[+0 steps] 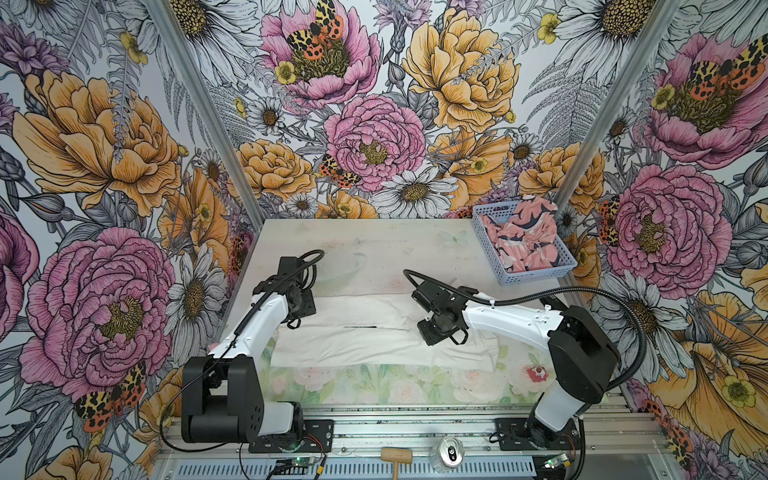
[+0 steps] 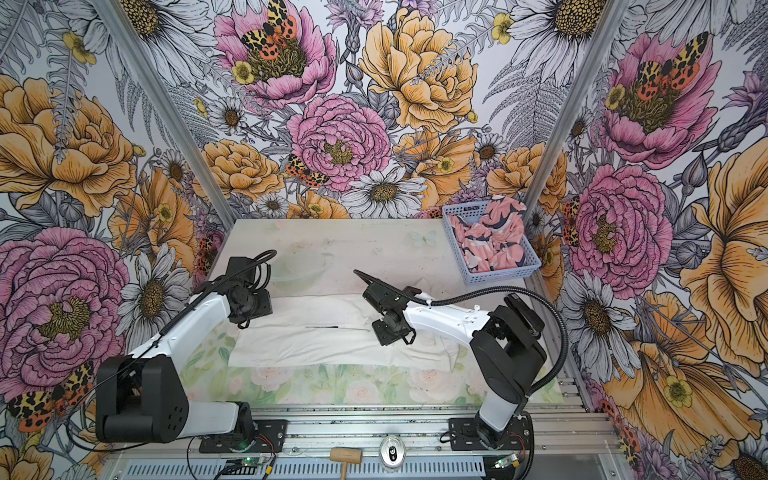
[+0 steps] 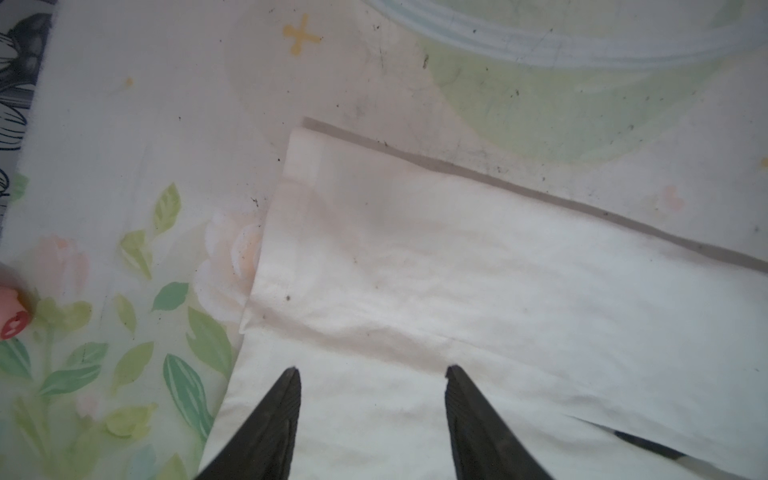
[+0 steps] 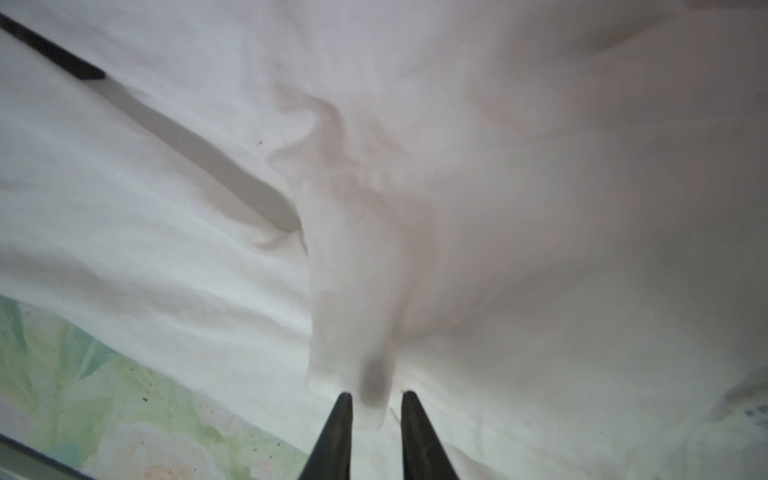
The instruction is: Fold and stack the mixed laundry pile
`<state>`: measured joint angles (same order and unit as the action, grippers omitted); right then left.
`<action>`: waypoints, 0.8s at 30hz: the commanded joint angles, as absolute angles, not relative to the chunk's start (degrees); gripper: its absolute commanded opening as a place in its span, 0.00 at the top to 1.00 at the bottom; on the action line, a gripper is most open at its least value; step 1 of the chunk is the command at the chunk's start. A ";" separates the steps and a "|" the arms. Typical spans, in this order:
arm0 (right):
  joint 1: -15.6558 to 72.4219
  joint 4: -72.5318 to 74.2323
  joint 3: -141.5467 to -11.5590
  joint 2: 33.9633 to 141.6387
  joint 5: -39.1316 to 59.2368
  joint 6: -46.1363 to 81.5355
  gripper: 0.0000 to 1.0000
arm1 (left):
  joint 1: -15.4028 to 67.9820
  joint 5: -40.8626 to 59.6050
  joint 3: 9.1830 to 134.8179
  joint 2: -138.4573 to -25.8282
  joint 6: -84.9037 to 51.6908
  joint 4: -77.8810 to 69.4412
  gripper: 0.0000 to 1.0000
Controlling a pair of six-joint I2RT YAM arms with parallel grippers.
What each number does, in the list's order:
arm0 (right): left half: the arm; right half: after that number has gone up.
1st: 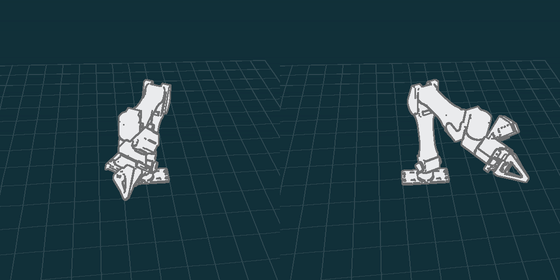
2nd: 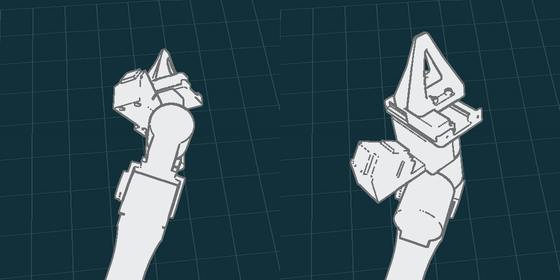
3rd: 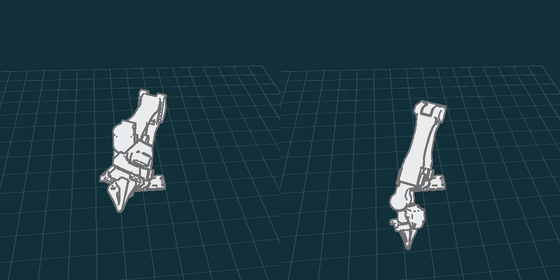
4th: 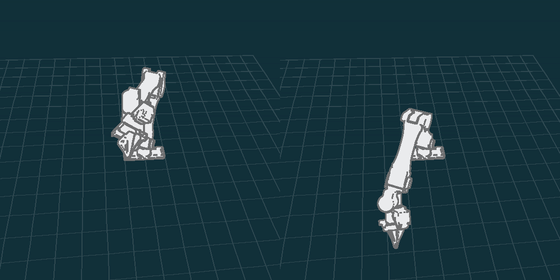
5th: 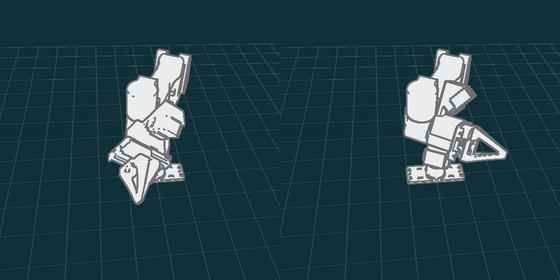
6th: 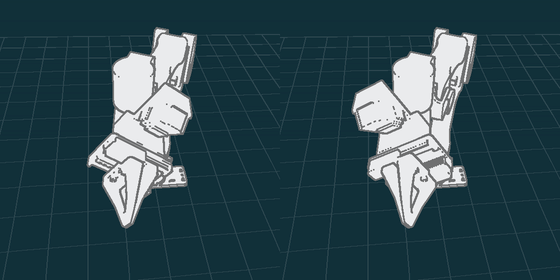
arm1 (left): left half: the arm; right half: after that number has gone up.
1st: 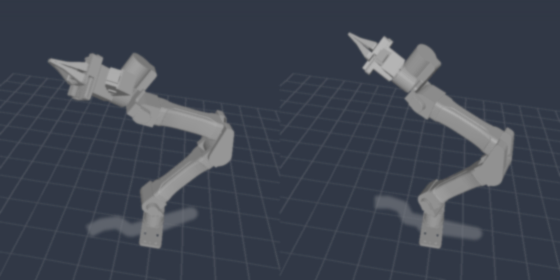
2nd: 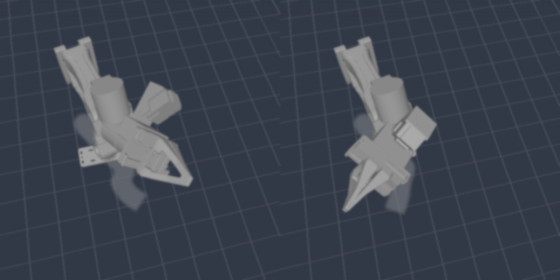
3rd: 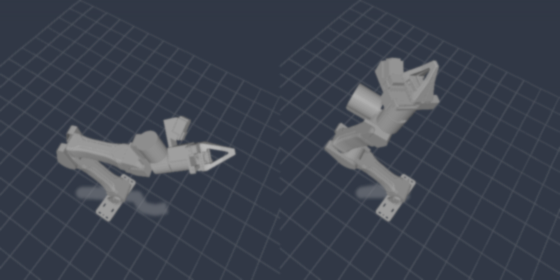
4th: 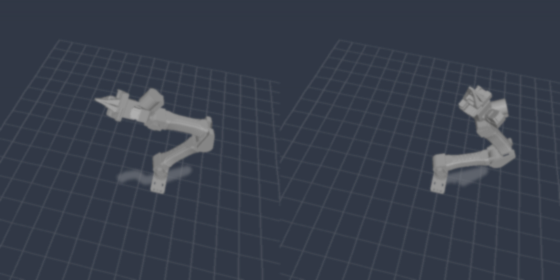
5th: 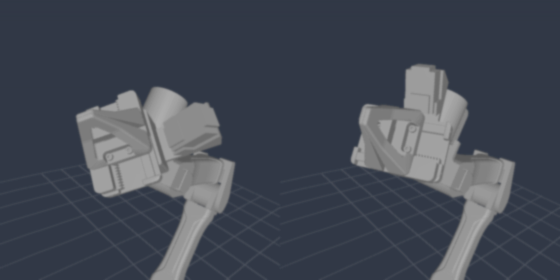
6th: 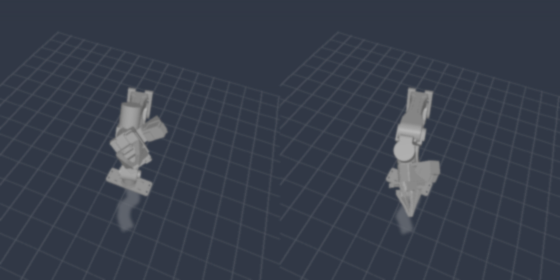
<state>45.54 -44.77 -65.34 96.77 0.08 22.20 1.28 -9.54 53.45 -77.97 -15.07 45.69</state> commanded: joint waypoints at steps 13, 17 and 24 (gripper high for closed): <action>48.30 -40.21 -66.75 104.13 5.71 23.73 0.81 | 2.02 -8.75 53.09 -76.47 -16.08 46.14 0.42; 48.12 -40.41 -66.15 102.37 5.16 23.03 0.77 | 2.50 -8.32 53.56 -76.77 -16.40 46.14 0.42; 39.18 -42.18 -62.12 92.45 5.59 23.13 0.67 | 7.01 -7.65 55.95 -78.33 -18.30 46.10 0.42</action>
<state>43.68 -41.41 -63.53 97.56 5.48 23.07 5.34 -8.91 53.74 -78.04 -16.60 46.13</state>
